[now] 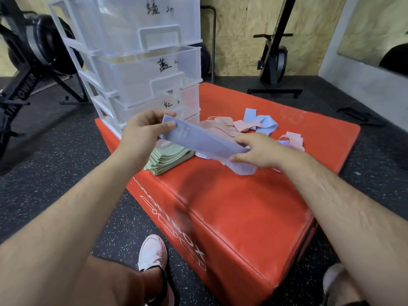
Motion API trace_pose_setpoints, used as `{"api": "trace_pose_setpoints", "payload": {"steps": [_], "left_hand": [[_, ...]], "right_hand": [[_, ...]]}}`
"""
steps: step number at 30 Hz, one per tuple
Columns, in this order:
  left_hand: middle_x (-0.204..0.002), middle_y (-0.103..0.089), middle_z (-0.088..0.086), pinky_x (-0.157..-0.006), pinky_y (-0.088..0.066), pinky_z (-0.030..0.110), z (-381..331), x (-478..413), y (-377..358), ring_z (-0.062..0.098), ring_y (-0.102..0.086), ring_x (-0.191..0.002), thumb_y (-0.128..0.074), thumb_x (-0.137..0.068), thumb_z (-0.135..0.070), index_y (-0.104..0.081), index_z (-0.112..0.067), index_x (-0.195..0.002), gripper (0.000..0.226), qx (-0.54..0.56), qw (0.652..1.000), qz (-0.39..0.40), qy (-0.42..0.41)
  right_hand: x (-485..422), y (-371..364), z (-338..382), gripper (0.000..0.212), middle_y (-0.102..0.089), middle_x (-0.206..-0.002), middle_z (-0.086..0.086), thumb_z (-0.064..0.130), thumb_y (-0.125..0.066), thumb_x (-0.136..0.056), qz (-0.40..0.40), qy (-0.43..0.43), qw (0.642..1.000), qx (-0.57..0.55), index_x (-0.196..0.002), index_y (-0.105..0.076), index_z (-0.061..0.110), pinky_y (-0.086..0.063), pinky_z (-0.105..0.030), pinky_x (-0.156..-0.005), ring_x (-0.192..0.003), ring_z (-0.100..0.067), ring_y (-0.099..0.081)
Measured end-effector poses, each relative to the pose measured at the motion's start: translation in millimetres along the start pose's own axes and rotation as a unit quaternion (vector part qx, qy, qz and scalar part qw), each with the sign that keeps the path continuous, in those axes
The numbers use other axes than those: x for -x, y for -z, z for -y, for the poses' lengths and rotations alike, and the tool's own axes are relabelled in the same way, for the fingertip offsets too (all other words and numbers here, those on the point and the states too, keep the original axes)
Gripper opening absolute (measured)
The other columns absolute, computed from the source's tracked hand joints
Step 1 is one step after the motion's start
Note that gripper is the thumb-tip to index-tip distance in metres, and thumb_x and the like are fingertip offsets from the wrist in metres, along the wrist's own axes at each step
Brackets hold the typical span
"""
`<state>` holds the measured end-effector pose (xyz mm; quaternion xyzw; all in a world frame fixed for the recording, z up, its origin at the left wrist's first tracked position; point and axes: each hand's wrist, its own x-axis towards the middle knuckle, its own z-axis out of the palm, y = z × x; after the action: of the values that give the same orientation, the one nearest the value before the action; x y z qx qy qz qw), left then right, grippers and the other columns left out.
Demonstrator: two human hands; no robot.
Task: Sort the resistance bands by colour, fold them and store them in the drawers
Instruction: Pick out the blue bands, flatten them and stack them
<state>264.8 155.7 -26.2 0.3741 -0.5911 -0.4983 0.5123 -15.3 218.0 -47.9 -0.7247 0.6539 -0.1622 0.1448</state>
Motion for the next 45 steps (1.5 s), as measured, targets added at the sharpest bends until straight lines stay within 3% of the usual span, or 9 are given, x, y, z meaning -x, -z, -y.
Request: {"api": "trace_pose_setpoints", "payload": {"steps": [7, 11, 15, 20, 24, 29, 34, 40, 45], "left_hand": [[-0.096, -0.072, 0.016, -0.093, -0.050, 0.047, 11, 1, -14, 0.032, -0.067, -0.093, -0.068, -0.082, 0.000, -0.071, -0.009, -0.095, 0.016, 0.022, 0.999, 0.010, 0.049], [-0.097, -0.074, 0.013, -0.088, -0.058, 0.040, 30, 1, -22, 0.034, -0.070, -0.096, -0.067, -0.083, 0.004, -0.070, -0.007, -0.086, 0.013, 0.019, 0.993, -0.014, 0.113], [-0.094, -0.070, 0.022, -0.080, -0.060, 0.038, 63, 3, -30, 0.031, -0.068, -0.087, -0.066, -0.087, 0.004, -0.067, -0.001, -0.096, 0.011, -0.053, 0.982, -0.004, 0.183], [-0.085, -0.066, 0.016, -0.081, -0.056, 0.040, 100, 9, -39, 0.025, -0.063, -0.081, -0.074, -0.081, -0.003, -0.067, -0.012, -0.077, 0.012, -0.157, 0.966, -0.002, 0.205], [-0.090, -0.064, 0.016, -0.053, -0.056, 0.022, 110, 14, -46, 0.025, -0.062, -0.076, -0.067, -0.087, -0.001, -0.065, -0.010, -0.079, 0.013, -0.198, 0.957, 0.013, 0.212], [-0.082, -0.065, 0.006, -0.073, -0.054, 0.034, 116, 12, -44, 0.022, -0.060, -0.083, -0.069, -0.084, -0.009, -0.069, -0.015, -0.079, 0.008, -0.281, 0.941, 0.012, 0.190], [-0.080, -0.065, 0.004, -0.073, -0.056, 0.034, 116, 15, -47, 0.020, -0.060, -0.078, -0.069, -0.087, -0.006, -0.069, -0.016, -0.078, 0.013, -0.278, 0.943, 0.021, 0.184], [-0.090, -0.068, 0.010, -0.085, -0.059, 0.045, 113, 19, -45, 0.025, -0.065, -0.083, -0.075, -0.082, -0.010, -0.071, -0.018, -0.087, 0.011, -0.297, 0.936, 0.044, 0.185], [-0.076, -0.061, 0.013, -0.066, -0.056, 0.038, 108, 22, -45, 0.026, -0.059, -0.063, -0.074, -0.077, -0.002, -0.056, -0.018, -0.090, 0.027, -0.305, 0.940, 0.027, 0.152]], "right_hand": [[29, 29, -39, 0.009, -0.068, -0.082, 0.011, 0.028, -0.070, -0.080, 0.049, -0.070, 0.992, -0.088, -0.085, -0.065, 0.034, -0.052, -0.034, -0.067, -0.075, -0.015, -0.063], [54, 34, -64, 0.009, -0.062, -0.072, 0.003, 0.002, -0.059, -0.089, 0.089, -0.131, 0.978, -0.133, -0.089, -0.065, 0.008, -0.047, -0.020, -0.055, -0.062, -0.010, -0.058], [73, 24, -89, 0.018, -0.068, -0.109, -0.035, -0.003, -0.050, -0.096, 0.155, -0.237, 0.912, -0.298, -0.110, -0.060, -0.007, -0.063, -0.035, -0.072, -0.094, -0.035, -0.074], [85, 11, -103, 0.046, -0.064, -0.126, -0.024, 0.025, -0.060, -0.099, 0.150, -0.308, 0.826, -0.449, -0.134, -0.051, -0.004, -0.064, -0.039, -0.075, -0.100, -0.043, -0.071], [91, 2, -107, 0.061, -0.072, -0.116, -0.014, 0.061, -0.056, -0.089, 0.150, -0.284, 0.862, -0.391, -0.120, -0.063, 0.009, -0.062, -0.035, -0.070, -0.098, -0.033, -0.074], [87, -13, -115, 0.022, -0.075, -0.104, -0.015, 0.027, -0.065, -0.096, 0.073, -0.302, 0.907, -0.284, -0.102, -0.064, 0.006, -0.055, -0.026, -0.054, -0.075, -0.017, -0.075], [83, -13, -113, 0.034, -0.072, -0.086, -0.005, 0.039, -0.062, -0.092, 0.008, -0.357, 0.894, -0.272, -0.097, -0.069, 0.007, -0.051, -0.025, -0.048, -0.066, -0.016, -0.071], [84, -21, -116, 0.012, -0.065, -0.071, -0.008, 0.012, -0.058, -0.082, -0.068, -0.350, 0.903, -0.238, -0.075, -0.067, 0.010, -0.055, -0.027, -0.056, -0.066, -0.019, -0.062], [93, -16, -117, 0.032, -0.068, -0.080, -0.012, 0.001, -0.058, -0.080, -0.076, -0.339, 0.908, -0.233, -0.106, -0.058, 0.020, -0.052, -0.031, -0.057, -0.068, -0.021, -0.062]]}}
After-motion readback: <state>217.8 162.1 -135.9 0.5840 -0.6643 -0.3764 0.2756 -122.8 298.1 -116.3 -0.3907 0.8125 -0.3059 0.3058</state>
